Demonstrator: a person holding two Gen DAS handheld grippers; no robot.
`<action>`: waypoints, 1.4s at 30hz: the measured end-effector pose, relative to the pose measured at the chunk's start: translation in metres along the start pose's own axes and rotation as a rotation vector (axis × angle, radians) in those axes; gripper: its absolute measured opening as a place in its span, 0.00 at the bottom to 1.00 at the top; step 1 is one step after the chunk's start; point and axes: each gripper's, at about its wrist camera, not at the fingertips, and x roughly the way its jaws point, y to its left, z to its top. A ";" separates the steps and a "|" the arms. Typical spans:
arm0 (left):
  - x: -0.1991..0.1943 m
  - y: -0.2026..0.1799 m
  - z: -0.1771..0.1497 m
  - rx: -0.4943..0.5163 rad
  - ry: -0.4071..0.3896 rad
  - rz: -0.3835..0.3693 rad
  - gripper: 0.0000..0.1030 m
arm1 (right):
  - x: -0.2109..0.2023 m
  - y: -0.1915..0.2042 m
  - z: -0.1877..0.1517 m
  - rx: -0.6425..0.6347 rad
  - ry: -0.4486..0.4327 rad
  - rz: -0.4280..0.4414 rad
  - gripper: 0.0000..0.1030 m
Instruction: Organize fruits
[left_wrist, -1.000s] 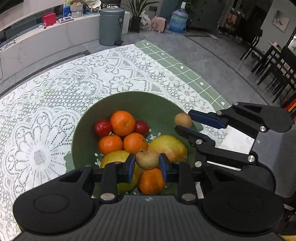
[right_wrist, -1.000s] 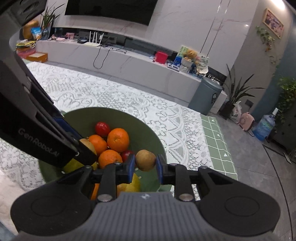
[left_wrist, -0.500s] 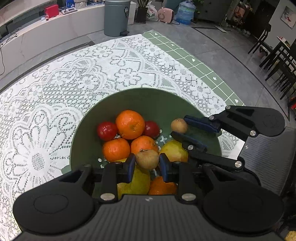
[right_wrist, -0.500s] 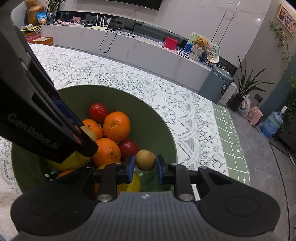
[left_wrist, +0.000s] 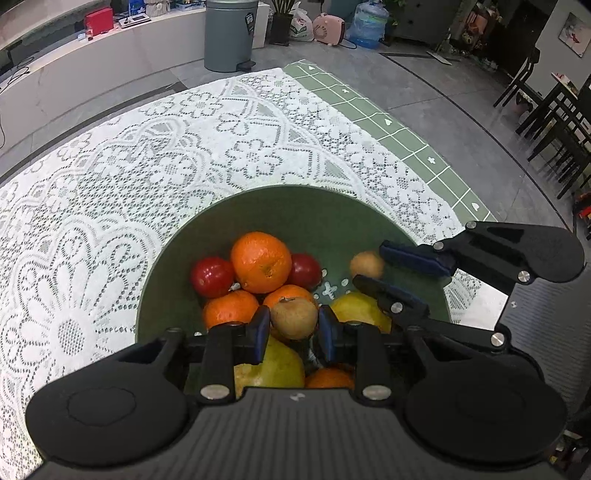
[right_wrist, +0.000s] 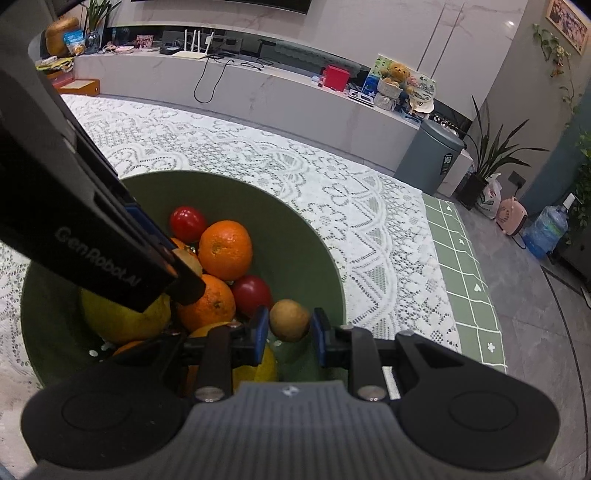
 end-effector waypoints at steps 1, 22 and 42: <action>0.000 -0.001 0.000 0.002 -0.001 -0.002 0.31 | -0.001 -0.001 0.000 0.007 -0.002 0.002 0.21; 0.023 -0.015 0.007 0.097 0.042 0.025 0.31 | -0.024 0.003 -0.009 0.065 -0.018 0.051 0.41; -0.075 -0.011 -0.009 0.041 -0.183 0.047 0.53 | -0.079 -0.006 0.006 0.184 -0.099 0.016 0.73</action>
